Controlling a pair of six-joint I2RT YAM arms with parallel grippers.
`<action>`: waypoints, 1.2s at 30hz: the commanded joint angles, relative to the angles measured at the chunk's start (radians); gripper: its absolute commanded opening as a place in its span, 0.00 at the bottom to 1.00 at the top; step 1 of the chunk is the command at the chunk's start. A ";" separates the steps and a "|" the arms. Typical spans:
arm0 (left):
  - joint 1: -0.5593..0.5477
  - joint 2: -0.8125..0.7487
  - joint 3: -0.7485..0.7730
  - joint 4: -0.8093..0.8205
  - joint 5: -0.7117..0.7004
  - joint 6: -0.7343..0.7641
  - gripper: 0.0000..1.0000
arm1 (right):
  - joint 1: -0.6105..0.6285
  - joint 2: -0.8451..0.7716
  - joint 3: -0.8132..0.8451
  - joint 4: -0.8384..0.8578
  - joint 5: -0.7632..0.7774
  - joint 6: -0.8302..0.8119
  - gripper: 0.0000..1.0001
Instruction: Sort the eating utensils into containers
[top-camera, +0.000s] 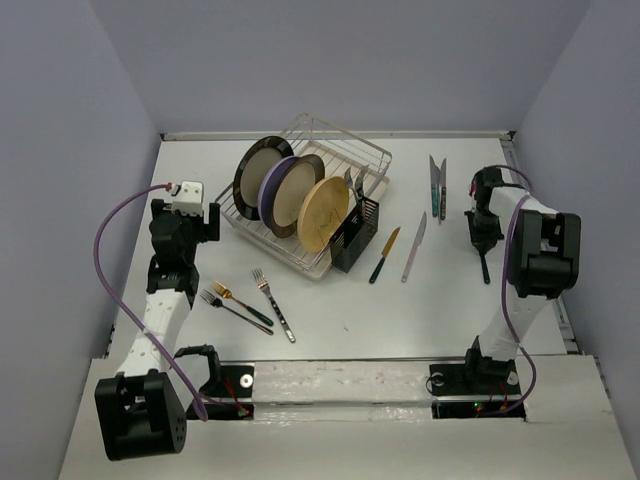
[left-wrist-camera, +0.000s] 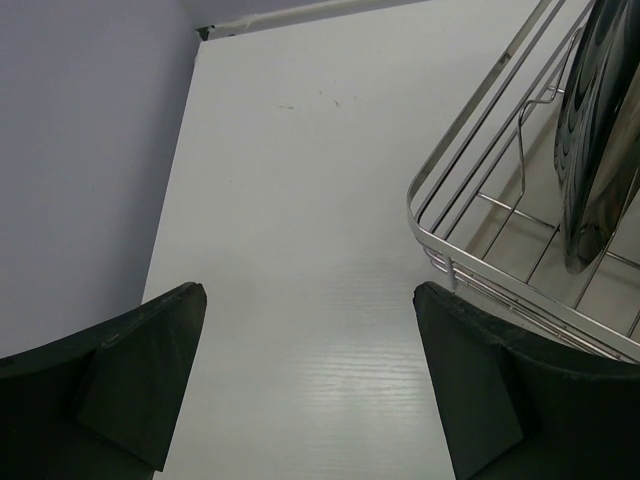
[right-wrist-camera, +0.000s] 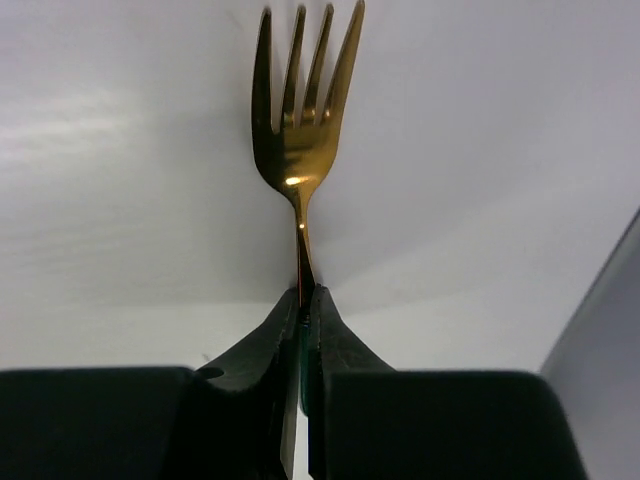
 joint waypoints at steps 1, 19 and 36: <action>0.005 -0.030 -0.015 0.061 -0.025 0.029 0.99 | 0.043 -0.053 0.029 0.319 -0.205 0.020 0.00; 0.004 -0.112 -0.019 0.006 -0.078 0.058 0.99 | 0.102 -0.351 -0.090 0.744 -0.388 0.080 0.00; 0.005 -0.097 -0.021 0.000 -0.172 0.090 0.99 | 0.586 -0.649 -0.233 1.195 -0.434 0.072 0.00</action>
